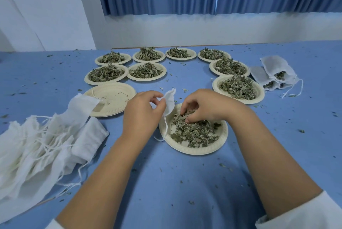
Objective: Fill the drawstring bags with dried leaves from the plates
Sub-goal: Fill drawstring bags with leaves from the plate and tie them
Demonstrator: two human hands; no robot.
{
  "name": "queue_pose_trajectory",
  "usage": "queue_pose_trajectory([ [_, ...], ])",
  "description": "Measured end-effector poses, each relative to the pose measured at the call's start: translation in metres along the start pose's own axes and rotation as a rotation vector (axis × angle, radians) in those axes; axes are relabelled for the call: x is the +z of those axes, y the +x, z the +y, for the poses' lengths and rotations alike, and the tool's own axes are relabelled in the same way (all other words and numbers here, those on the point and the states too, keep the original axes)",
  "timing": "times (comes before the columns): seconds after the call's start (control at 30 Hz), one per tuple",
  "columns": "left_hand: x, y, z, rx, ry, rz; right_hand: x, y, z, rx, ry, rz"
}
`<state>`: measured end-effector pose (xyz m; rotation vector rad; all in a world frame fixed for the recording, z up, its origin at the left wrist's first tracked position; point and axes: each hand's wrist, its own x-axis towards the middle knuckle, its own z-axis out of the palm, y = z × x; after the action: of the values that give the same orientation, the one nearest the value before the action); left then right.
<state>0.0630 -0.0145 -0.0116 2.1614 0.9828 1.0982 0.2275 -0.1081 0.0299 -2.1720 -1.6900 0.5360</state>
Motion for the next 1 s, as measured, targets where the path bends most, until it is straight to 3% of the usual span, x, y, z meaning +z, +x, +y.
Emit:
queue_pose_trajectory([
  [0.2,0.0,0.0,0.001,-0.005,-0.013,0.012,-0.007,-0.002,0.0,-0.065,0.081,0.128],
  [0.37,-0.001,0.002,0.003,-0.016,-0.039,0.034,-0.014,-0.008,0.003,-0.108,0.401,0.284],
  [0.47,-0.002,0.005,0.004,-0.025,-0.055,0.046,-0.011,-0.013,0.009,-0.092,0.533,0.274],
  [0.87,0.005,0.01,0.015,0.032,0.019,-0.016,0.004,-0.009,0.02,-0.045,0.076,0.095],
  [1.0,0.004,0.006,0.011,0.017,-0.017,0.003,0.007,-0.006,0.022,-0.026,0.041,0.14],
])
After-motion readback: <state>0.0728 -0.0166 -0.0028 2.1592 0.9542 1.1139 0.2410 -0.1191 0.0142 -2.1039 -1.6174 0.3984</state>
